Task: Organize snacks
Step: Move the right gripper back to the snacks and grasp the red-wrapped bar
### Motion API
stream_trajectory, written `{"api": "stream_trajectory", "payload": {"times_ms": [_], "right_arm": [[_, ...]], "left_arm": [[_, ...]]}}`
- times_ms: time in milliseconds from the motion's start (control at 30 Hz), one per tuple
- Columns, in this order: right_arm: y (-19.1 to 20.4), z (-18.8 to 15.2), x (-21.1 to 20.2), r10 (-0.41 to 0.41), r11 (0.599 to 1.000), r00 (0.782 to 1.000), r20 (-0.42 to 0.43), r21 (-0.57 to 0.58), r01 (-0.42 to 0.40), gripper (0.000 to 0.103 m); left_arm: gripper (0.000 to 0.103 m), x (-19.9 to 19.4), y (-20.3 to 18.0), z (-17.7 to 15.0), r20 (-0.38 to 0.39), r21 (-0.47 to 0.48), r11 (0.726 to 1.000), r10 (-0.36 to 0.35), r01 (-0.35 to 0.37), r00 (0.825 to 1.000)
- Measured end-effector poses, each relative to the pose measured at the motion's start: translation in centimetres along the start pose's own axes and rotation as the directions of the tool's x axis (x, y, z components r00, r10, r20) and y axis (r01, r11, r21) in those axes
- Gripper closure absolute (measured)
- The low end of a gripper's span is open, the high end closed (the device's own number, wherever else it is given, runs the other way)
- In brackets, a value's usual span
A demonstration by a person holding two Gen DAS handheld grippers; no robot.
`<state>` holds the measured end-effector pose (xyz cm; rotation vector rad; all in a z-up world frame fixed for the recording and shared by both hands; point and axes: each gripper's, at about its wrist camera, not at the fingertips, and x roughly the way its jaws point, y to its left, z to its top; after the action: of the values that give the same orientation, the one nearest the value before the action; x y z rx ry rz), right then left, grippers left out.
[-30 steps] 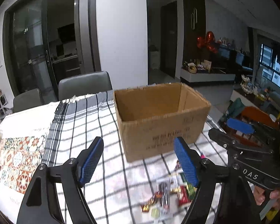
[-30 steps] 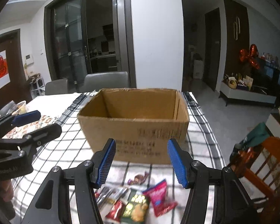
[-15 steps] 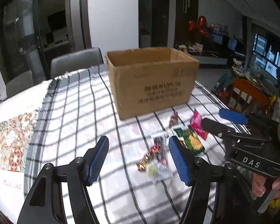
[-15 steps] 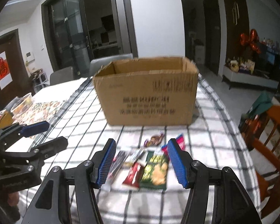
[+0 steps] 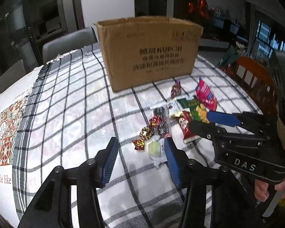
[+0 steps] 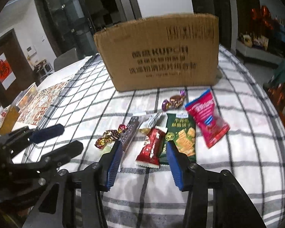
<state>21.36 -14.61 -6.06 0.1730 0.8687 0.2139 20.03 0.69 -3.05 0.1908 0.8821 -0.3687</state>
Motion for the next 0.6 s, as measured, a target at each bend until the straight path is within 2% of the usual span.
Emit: {"api": "stream_trajectory", "payload": {"times_ms": [167, 333, 433, 600], "right_arm": [[-0.1, 0.2, 1.4, -0.02, 1.0, 1.0, -0.024, 0.008, 0.02, 0.064], [0.1, 0.2, 2.3, -0.043, 0.999, 0.999, -0.03, -0.005, 0.043, 0.065], [0.3, 0.2, 3.0, -0.06, 0.998, 0.997, -0.041, -0.023, 0.059, 0.072], [0.7, 0.2, 3.6, -0.084, 0.996, 0.996, -0.036, -0.04, 0.083, 0.072]], "left_arm": [[0.054, 1.3, -0.2, -0.1, -0.019, -0.003, 1.0, -0.012, 0.012, 1.0], [0.054, 2.3, 0.0, 0.2, -0.037, -0.022, 0.999, -0.03, 0.029, 0.999], [0.056, 2.9, 0.1, 0.4, -0.045, -0.027, 0.999, -0.04, 0.039, 0.998], [0.058, 3.5, 0.6, 0.2, -0.061, -0.055, 0.997, -0.054, 0.051, 0.997]]}}
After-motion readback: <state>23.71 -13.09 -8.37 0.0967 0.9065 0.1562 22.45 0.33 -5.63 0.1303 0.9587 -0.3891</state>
